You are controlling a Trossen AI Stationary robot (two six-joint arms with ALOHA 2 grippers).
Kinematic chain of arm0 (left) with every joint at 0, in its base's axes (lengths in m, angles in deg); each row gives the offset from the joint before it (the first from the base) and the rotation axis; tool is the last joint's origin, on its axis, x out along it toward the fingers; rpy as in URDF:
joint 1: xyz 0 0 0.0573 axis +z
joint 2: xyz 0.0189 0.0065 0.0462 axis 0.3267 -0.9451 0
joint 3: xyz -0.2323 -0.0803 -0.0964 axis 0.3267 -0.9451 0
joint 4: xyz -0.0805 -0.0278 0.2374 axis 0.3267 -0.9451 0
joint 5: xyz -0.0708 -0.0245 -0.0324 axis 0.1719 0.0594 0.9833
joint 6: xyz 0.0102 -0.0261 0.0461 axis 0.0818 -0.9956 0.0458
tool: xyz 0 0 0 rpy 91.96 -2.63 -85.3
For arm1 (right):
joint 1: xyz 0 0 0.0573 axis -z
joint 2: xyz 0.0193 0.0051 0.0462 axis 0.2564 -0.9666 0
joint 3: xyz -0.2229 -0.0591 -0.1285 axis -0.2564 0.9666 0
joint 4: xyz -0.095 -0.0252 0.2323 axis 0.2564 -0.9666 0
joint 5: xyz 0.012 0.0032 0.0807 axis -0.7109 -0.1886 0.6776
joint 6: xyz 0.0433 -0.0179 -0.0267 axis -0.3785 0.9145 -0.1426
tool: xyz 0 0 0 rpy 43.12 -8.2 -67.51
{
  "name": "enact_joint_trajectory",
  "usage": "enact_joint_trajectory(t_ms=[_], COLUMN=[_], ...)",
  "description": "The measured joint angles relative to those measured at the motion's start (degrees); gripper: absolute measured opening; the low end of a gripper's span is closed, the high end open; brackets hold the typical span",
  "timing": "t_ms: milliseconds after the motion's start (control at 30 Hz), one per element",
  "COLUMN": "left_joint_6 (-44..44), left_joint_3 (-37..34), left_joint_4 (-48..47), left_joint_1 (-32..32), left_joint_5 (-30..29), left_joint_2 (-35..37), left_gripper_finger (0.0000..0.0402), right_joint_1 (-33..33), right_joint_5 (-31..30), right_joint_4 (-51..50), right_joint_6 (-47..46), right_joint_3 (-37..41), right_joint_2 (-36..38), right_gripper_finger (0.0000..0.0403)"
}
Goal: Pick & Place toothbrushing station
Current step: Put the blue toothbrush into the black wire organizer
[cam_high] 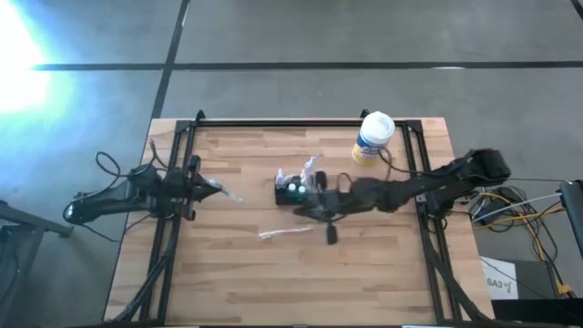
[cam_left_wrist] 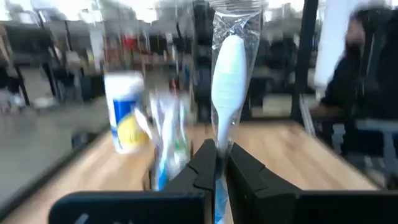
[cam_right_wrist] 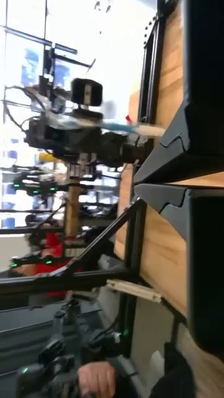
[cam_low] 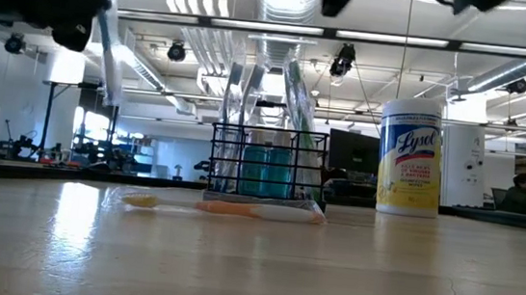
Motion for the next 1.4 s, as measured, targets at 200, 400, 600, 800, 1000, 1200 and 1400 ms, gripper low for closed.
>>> enact_joint_trajectory(t_ms=[200,400,600,800,1000,1200,1400], left_joint_6=[1.27,1.40,2.30,2.52,2.23,2.59,2.38], left_joint_3=[2.37,2.03,1.23,0.28,-0.55,-1.18,-1.67], left_joint_4=[-1.24,-1.03,-1.08,-0.81,-0.40,-0.03,3.54], left_joint_1=[0.02,0.02,0.02,0.02,0.02,0.07,0.07], left_joint_5=[-0.67,-0.44,-0.49,-0.74,-0.70,-0.33,-0.35], left_joint_2=[-1.12,-0.45,0.01,0.04,0.04,0.04,-0.29], left_gripper_finger=[0.0016,0.0016,0.0018,0.0016,0.0017,0.0018,0.0017], right_joint_1=[0.02,0.00,0.04,0.19,0.19,0.17,0.17], right_joint_5=[-0.14,-0.68,-4.80,-5.42,-8.36,-8.34,-8.34], right_joint_4=[17.27,32.89,41.54,44.29,44.39,44.16,43.94], right_joint_6=[-1.66,-2.84,-3.20,-2.69,-2.78,-2.78,-2.35], right_joint_3=[16.09,27.69,33.87,37.16,38.36,37.68,37.61], right_joint_2=[5.84,6.84,6.85,6.83,6.85,6.85,6.82], right_gripper_finger=[0.0008,0.0009,0.0009,0.0009,0.0009,0.0009,0.0009])
